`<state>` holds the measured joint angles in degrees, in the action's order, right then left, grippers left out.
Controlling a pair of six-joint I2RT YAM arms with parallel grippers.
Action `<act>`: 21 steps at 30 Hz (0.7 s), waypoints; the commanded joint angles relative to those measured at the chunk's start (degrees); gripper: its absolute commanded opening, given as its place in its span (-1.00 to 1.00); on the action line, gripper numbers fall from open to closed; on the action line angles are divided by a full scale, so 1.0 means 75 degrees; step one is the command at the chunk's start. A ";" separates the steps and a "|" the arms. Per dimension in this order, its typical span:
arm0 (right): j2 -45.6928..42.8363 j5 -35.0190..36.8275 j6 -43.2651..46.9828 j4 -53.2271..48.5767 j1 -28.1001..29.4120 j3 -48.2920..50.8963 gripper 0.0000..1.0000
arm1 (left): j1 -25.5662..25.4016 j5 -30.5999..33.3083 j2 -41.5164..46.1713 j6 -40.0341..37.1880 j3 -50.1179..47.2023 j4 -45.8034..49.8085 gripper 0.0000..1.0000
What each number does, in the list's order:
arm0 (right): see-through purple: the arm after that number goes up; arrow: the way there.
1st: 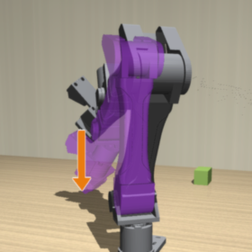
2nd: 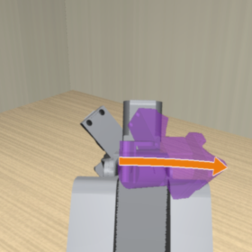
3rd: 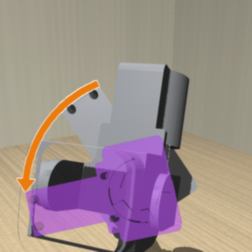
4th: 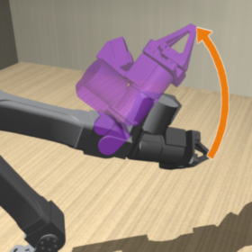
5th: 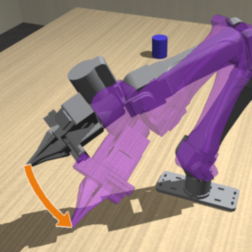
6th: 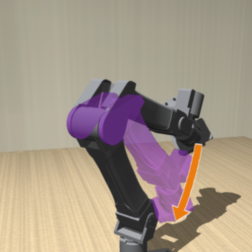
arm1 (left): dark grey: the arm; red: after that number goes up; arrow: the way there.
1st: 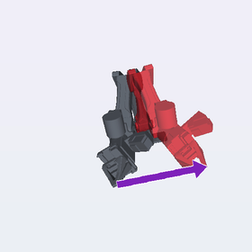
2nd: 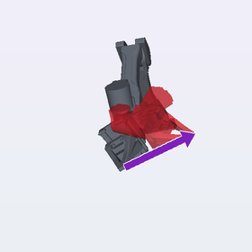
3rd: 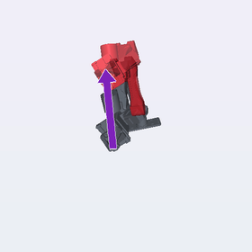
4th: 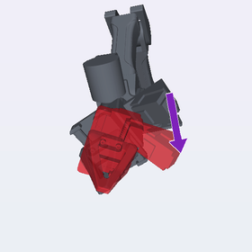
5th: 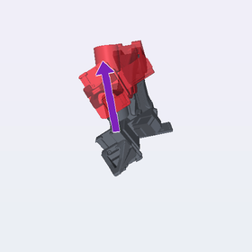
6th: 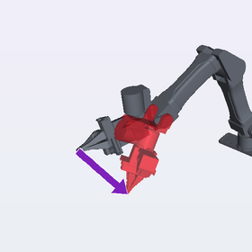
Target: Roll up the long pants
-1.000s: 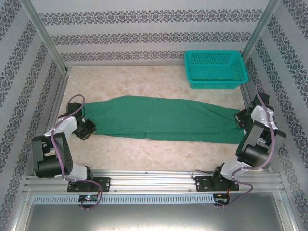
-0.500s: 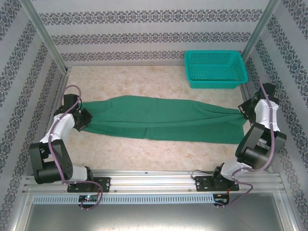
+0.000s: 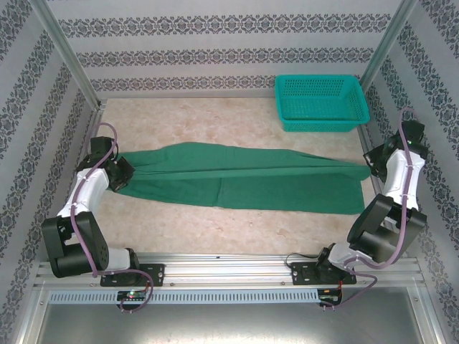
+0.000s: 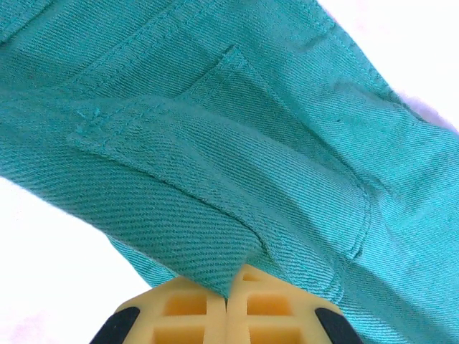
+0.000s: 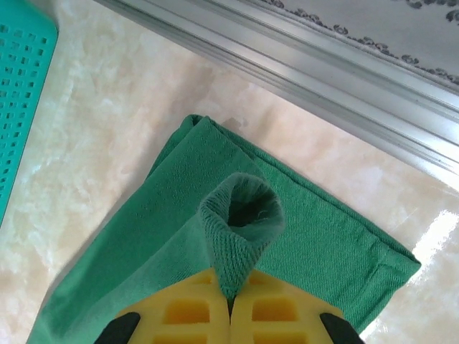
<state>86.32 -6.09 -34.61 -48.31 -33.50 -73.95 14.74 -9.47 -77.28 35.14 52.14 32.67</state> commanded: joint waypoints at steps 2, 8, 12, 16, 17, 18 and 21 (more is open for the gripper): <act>0.0680 0.0058 -0.0110 -0.0123 0.0033 -0.1307 -1.00 | 0.0167 0.0209 0.0066 -0.0012 0.0184 0.0063 -1.00; 0.0491 0.0493 -0.0006 -0.0476 -0.0069 -0.1874 -1.00 | 0.0223 0.0287 0.0261 -0.0066 0.0187 0.0171 -1.00; -0.0117 0.0507 0.0022 -0.0078 -0.0194 -0.0748 -1.00 | 0.0261 0.0210 0.0419 -0.0148 0.0061 0.0242 -1.00; -0.0328 0.0433 0.0007 0.0142 -0.0209 0.0430 -1.00 | 0.0278 0.0154 0.0616 -0.0214 -0.0192 0.0319 -1.00; -0.0385 0.0488 0.0015 0.0247 -0.0221 0.0696 -1.00 | 0.0284 0.0170 0.0675 -0.0247 -0.0250 0.0367 -1.00; -0.0438 0.0545 0.0012 0.0275 -0.0262 0.0857 -1.00 | 0.0296 0.0218 0.0736 -0.0275 -0.0288 0.0429 -1.00; -0.0538 0.0540 0.0052 0.0312 -0.0405 0.1197 -1.00 | 0.0342 0.0345 0.0835 -0.0382 -0.0371 0.0560 -1.00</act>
<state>84.12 -5.13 -34.57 -48.62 -35.24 -66.08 15.94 -10.22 -72.55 34.26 50.13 34.59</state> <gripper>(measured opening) 0.065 0.050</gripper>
